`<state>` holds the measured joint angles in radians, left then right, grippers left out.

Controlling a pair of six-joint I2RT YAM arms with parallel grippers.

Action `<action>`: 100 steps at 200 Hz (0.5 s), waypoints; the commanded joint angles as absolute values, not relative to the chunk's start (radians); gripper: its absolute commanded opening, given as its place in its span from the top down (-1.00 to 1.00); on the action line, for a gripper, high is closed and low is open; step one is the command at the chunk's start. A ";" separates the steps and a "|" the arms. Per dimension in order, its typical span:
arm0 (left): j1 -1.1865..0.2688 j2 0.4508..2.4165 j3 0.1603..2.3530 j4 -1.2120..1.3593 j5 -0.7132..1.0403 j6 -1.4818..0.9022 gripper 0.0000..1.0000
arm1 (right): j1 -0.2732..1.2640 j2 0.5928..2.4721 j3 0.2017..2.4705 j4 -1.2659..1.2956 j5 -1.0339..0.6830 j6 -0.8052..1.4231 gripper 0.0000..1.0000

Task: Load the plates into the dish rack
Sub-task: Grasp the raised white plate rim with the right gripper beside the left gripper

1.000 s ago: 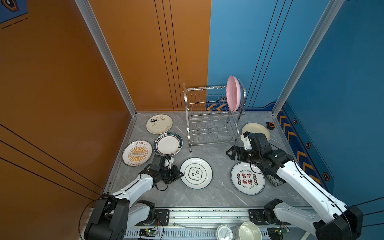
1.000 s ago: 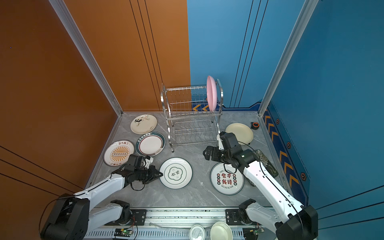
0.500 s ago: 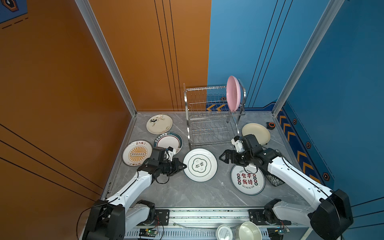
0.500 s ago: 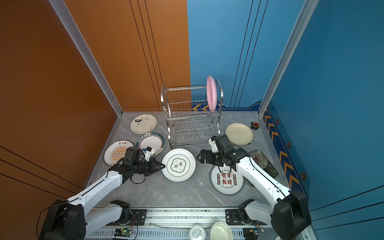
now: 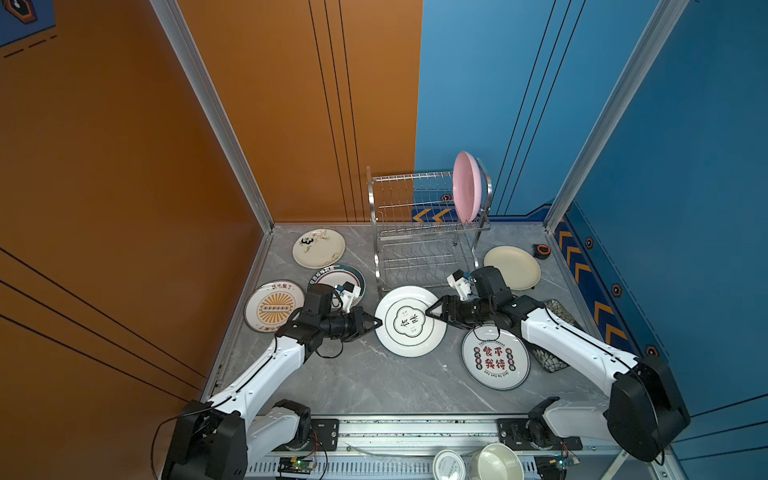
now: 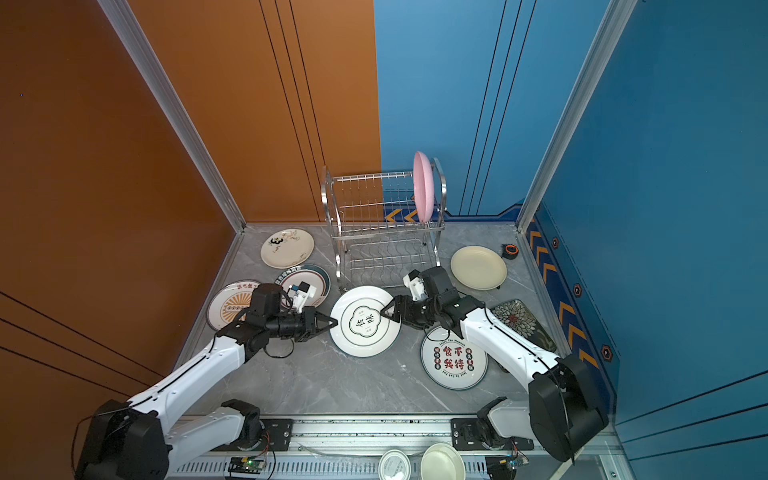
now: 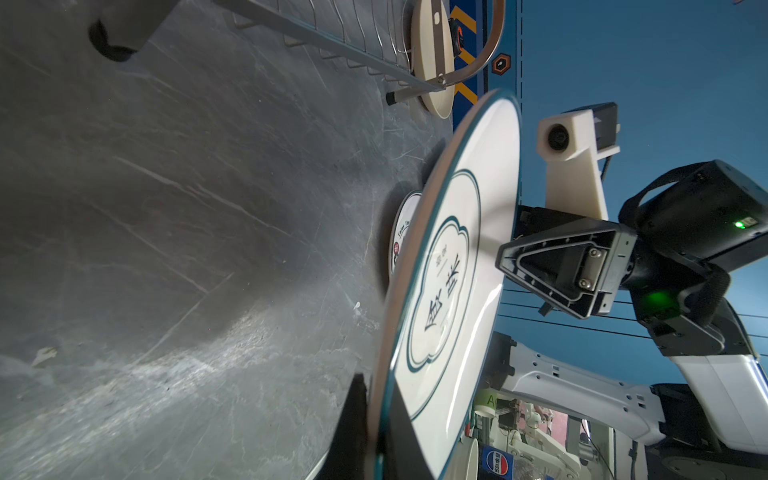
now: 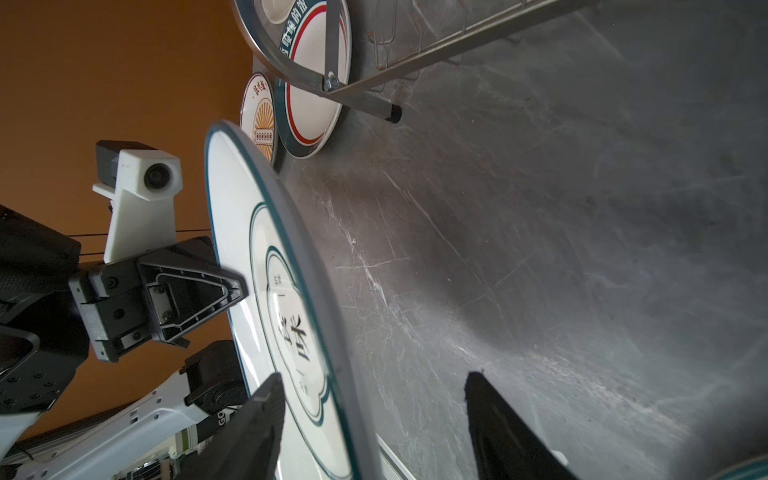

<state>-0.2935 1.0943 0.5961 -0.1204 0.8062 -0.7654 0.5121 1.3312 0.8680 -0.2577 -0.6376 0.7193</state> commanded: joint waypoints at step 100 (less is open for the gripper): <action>-0.307 1.126 0.634 -0.049 0.890 -0.796 1.00 | 0.526 1.350 0.846 -0.091 -0.756 0.792 0.95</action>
